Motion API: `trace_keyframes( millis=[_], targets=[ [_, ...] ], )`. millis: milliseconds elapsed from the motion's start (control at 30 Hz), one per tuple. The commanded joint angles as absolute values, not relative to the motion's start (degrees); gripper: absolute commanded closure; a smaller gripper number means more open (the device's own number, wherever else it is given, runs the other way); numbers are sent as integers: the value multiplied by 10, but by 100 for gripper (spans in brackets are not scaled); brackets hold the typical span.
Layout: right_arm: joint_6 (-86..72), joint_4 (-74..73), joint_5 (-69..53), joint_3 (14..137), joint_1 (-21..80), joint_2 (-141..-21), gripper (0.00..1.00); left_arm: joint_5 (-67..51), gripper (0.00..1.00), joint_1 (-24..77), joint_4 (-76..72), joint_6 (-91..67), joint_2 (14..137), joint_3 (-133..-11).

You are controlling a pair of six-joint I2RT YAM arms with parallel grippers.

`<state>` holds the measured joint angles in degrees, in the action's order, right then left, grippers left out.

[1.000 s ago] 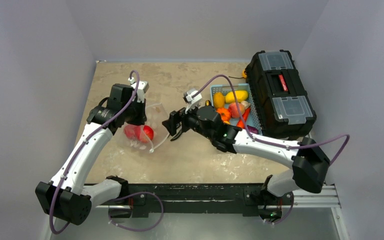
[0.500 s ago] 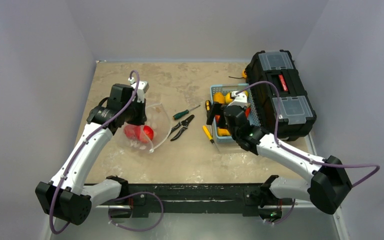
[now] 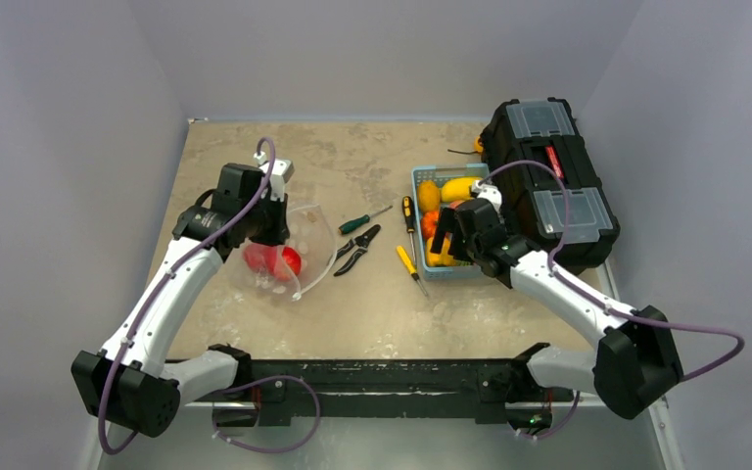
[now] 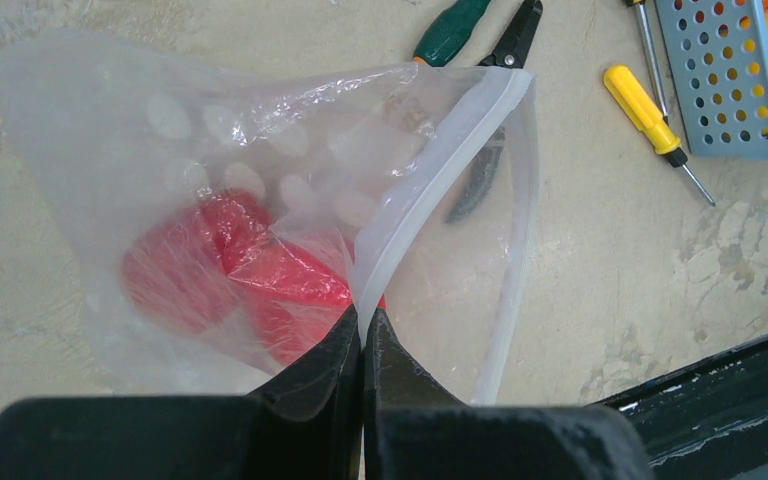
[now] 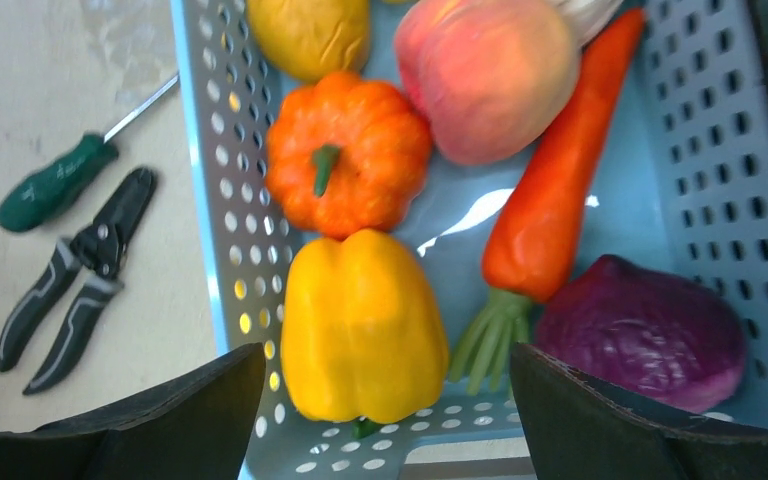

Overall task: Place the food in the zip-top bag and seal the zipper
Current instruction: Pick up the fake vegetable from the bin.

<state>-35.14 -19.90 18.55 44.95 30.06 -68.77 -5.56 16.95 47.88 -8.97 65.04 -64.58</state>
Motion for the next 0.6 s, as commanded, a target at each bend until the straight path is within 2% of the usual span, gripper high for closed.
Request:
trace_keyframes(
  millis=[0, 233, 567],
  targets=[
    [-324, -182, 114, 474, 301, -718, 9, -63, 100, 171, 471, -94, 652, -657],
    [-320, -148, 128, 458, 300, -763, 14, -62, 100, 171, 471, -94, 652, -657],
    [-312, -108, 83, 453, 300, -801, 25, -63, 100, 171, 473, -94, 654, -658]
  ],
)
